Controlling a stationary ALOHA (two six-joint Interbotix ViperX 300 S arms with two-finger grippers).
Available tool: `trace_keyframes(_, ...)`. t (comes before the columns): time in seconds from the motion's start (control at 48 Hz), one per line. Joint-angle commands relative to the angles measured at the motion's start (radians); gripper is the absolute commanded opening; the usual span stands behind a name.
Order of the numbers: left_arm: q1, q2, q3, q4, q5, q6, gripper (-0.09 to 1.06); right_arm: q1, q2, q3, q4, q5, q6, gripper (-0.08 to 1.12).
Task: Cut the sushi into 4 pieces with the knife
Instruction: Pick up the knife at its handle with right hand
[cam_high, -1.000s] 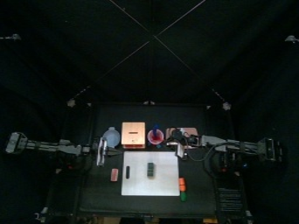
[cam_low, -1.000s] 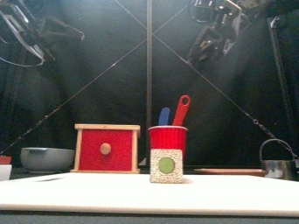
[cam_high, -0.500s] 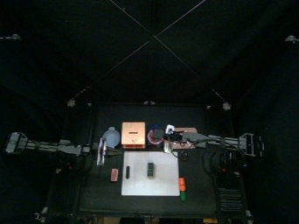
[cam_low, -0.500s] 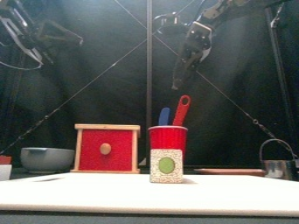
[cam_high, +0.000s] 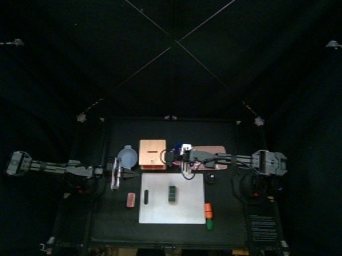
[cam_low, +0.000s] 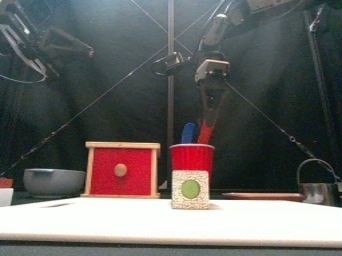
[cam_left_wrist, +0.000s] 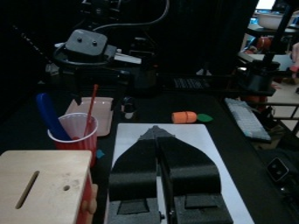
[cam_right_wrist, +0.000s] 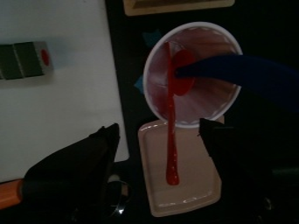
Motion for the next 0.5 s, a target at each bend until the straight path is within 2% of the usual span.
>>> trace_keyframes(0.021,0.003,0.003,-0.011,-0.006,-0.009,0.0,0.26,-0.011,-0.017,-0.028,-0.006,0.005,-0.003,1.01)
trace_keyframes(0.146,0.003,0.003,-0.002,-0.009,-0.009,0.0,0.26,-0.018,-0.015,-0.023,-0.009,0.006,-0.003,1.0)
trace_keyframes(0.271,0.003,0.003,0.003,-0.014,-0.009,0.0,0.26,-0.021,-0.015,-0.021,-0.009,0.006,-0.003,0.92)
trace_keyframes(0.5,0.006,0.003,0.003,-0.015,-0.009,0.002,0.26,-0.028,-0.003,-0.028,-0.005,0.008,-0.005,0.59)
